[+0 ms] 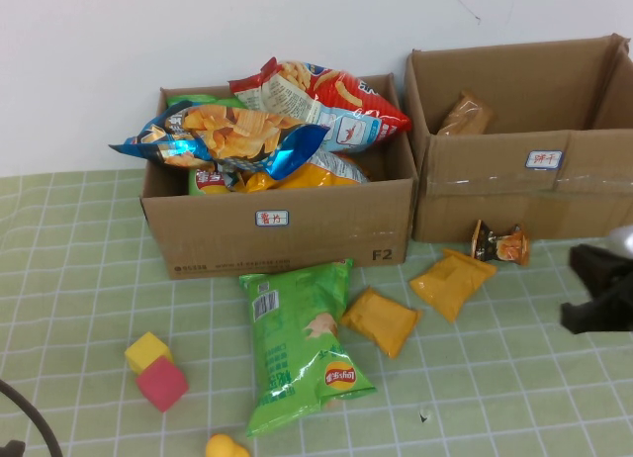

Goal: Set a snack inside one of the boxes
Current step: Pick up the biscuit

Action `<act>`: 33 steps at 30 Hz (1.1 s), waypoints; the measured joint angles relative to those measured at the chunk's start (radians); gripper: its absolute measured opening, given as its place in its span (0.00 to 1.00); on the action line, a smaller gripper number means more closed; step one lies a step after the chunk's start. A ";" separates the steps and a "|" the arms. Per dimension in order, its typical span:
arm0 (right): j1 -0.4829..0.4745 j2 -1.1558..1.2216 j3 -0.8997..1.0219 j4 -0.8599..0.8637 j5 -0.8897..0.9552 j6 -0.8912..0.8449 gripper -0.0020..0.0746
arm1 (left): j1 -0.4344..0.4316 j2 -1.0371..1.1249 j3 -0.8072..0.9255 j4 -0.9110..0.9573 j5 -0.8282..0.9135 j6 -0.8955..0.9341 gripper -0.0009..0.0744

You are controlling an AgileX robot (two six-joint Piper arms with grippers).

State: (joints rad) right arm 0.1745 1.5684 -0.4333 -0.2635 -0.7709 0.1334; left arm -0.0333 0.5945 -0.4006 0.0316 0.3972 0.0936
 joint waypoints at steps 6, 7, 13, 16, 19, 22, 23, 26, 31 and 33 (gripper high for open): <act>0.000 0.224 -0.091 0.016 -0.048 0.020 0.37 | 0.000 0.000 0.006 0.002 -0.014 0.000 0.01; 0.000 0.251 -0.108 0.018 -0.057 0.041 0.44 | 0.000 0.000 0.011 0.002 -0.023 0.000 0.01; 0.000 0.363 -0.215 0.024 -0.091 0.208 0.73 | 0.000 0.000 0.043 0.002 -0.069 0.000 0.01; 0.000 0.406 -0.275 0.028 -0.060 0.249 0.75 | 0.000 0.000 0.047 0.002 -0.079 0.000 0.01; 0.002 0.453 -0.335 0.028 -0.022 0.263 0.76 | 0.000 0.000 0.049 0.002 -0.083 0.000 0.01; 0.004 0.493 -0.376 0.028 -0.004 0.273 0.76 | 0.000 0.000 0.052 0.002 -0.087 0.000 0.01; 0.006 0.502 -0.389 0.028 0.001 0.277 0.76 | 0.000 0.000 0.052 0.002 -0.087 0.000 0.01; 0.007 0.527 -0.434 0.028 0.011 0.283 0.76 | 0.000 0.000 0.052 0.002 -0.090 0.000 0.01; 0.010 0.580 -0.508 0.028 0.040 0.301 0.76 | 0.000 0.000 0.052 -0.011 -0.090 0.000 0.01; 0.010 0.594 -0.519 0.028 0.052 0.317 0.76 | 0.000 0.000 0.052 -0.017 -0.090 0.000 0.01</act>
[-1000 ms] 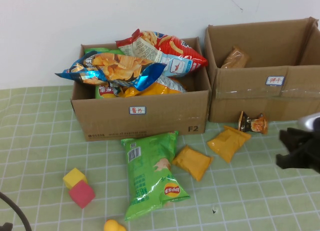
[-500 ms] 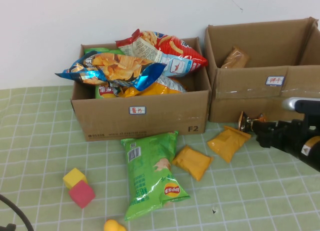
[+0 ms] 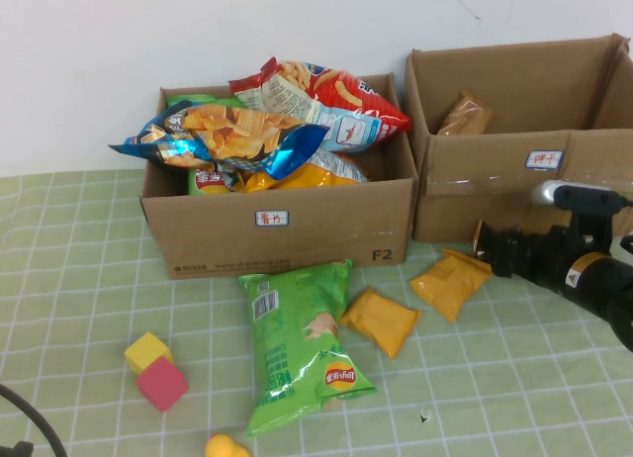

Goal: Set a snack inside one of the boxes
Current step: Pick up the biscuit

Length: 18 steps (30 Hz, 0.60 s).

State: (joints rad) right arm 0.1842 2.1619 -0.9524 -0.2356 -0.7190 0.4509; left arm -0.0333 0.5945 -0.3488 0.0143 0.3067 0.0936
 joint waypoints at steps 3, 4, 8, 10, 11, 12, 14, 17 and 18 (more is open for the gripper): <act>0.000 0.012 -0.005 -0.002 0.025 0.007 0.76 | 0.000 0.000 0.000 -0.004 0.000 -0.003 0.01; 0.000 0.014 -0.005 -0.006 0.040 0.008 0.76 | 0.000 0.000 0.000 -0.004 0.000 -0.005 0.01; 0.000 0.014 -0.005 -0.011 0.066 -0.017 0.73 | 0.000 0.000 0.000 -0.004 0.000 -0.008 0.01; 0.000 0.014 -0.005 -0.013 0.068 -0.036 0.67 | 0.000 0.000 0.000 -0.004 0.000 -0.008 0.01; 0.000 0.014 -0.005 -0.015 0.068 -0.041 0.62 | 0.000 0.000 0.000 -0.004 0.000 -0.008 0.01; 0.000 0.014 -0.005 -0.014 0.068 -0.043 0.58 | 0.000 0.000 0.000 -0.004 0.000 -0.008 0.01; 0.000 0.014 -0.005 -0.019 0.067 -0.027 0.45 | 0.000 0.000 0.000 -0.004 0.000 -0.008 0.01; 0.000 0.007 -0.005 -0.065 0.067 0.034 0.24 | 0.000 0.000 0.000 -0.007 0.000 -0.008 0.01; 0.000 0.002 -0.005 -0.083 0.067 0.047 0.19 | 0.000 0.000 0.000 -0.014 0.000 -0.008 0.01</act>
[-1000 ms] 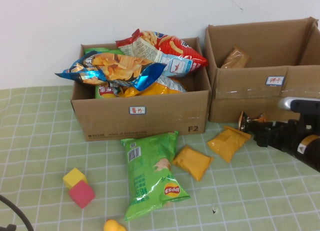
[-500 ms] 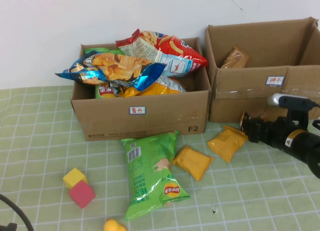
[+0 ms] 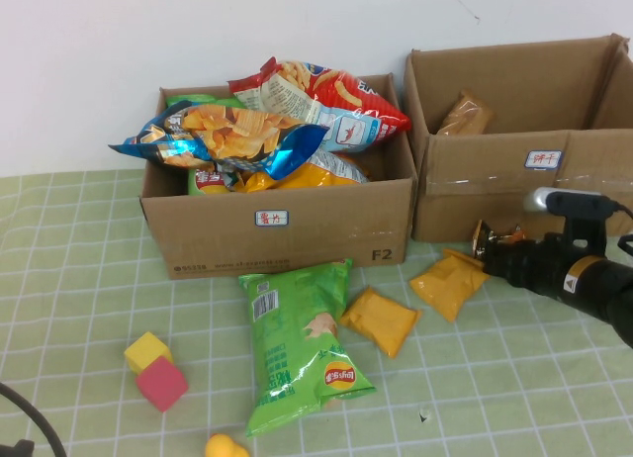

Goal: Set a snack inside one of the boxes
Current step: Pick up the biscuit

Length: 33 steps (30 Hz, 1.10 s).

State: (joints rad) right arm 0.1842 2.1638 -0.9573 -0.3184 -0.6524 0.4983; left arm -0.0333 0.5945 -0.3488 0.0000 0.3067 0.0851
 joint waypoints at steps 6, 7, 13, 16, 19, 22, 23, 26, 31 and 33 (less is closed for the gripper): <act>0.000 -0.069 0.010 -0.081 0.002 0.029 0.05 | 0.000 0.000 0.000 0.000 0.000 0.000 0.01; 0.000 -0.079 0.011 -0.079 0.006 0.013 0.04 | 0.000 0.000 0.000 0.000 0.000 0.000 0.01; 0.000 -0.088 0.014 -0.021 0.103 -0.033 0.19 | 0.000 0.000 0.000 -0.007 -0.001 0.000 0.01; 0.000 -0.079 0.016 -0.013 0.154 -0.033 0.45 | 0.000 0.000 0.000 -0.016 -0.001 0.000 0.01; 0.000 -0.070 0.018 -0.007 0.162 -0.033 0.73 | 0.000 0.000 0.005 -0.025 -0.005 0.000 0.01; 0.000 -0.066 0.018 -0.003 0.128 -0.033 0.84 | 0.000 0.000 0.020 -0.031 -0.019 0.000 0.01; 0.000 -0.066 0.018 -0.001 0.105 -0.033 0.86 | 0.000 0.000 0.024 -0.032 -0.019 0.000 0.01; 0.000 -0.063 0.002 0.001 0.073 -0.029 0.88 | 0.000 0.000 0.024 -0.033 -0.023 0.000 0.01; 0.000 -0.028 -0.058 0.039 0.120 -0.016 0.89 | 0.000 0.000 0.024 -0.033 -0.023 -0.002 0.01; 0.000 -0.016 -0.068 0.051 0.128 -0.013 0.89 | 0.000 0.000 0.024 -0.035 -0.023 -0.005 0.01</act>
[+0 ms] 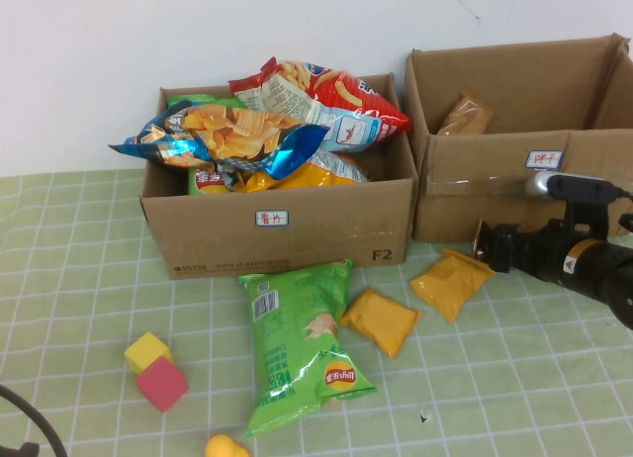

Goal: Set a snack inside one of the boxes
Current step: Pick up the biscuit

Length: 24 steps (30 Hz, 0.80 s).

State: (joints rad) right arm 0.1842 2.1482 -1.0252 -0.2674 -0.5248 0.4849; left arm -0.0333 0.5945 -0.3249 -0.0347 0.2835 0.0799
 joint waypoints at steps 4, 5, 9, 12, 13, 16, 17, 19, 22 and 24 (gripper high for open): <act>0.000 0.023 -0.015 0.002 0.001 0.048 0.88 | 0.000 0.000 0.000 0.000 -0.001 0.000 0.01; 0.000 0.028 -0.018 0.002 -0.004 0.066 0.87 | 0.000 0.000 0.000 0.000 -0.001 0.000 0.01; 0.000 0.047 -0.021 -0.010 -0.047 0.109 0.78 | 0.000 0.000 0.007 0.000 -0.012 0.000 0.01; 0.000 0.051 -0.021 -0.012 -0.064 0.116 0.68 | 0.000 0.000 0.018 0.000 -0.022 0.000 0.01; 0.000 0.051 -0.021 -0.012 -0.065 0.116 0.64 | 0.000 0.000 0.019 0.000 -0.024 0.000 0.01; 0.000 0.051 -0.021 -0.013 -0.065 0.121 0.47 | 0.000 0.000 0.020 0.000 -0.029 0.000 0.01; 0.000 0.051 -0.021 -0.019 -0.065 0.123 0.41 | 0.000 0.000 0.020 0.000 -0.029 0.000 0.01; 0.000 0.051 -0.021 -0.042 -0.065 0.123 0.30 | 0.000 0.000 0.023 0.000 -0.031 0.000 0.01; 0.000 0.051 -0.021 -0.095 -0.065 0.142 0.20 | 0.000 0.000 0.023 0.000 -0.031 0.000 0.01; 0.000 0.047 -0.019 -0.128 -0.066 0.160 0.20 | 0.000 0.000 0.023 0.000 -0.033 0.000 0.01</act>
State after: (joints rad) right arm 0.1842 2.1951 -1.0447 -0.3954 -0.5906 0.6446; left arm -0.0333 0.5945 -0.3019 -0.0347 0.2501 0.0799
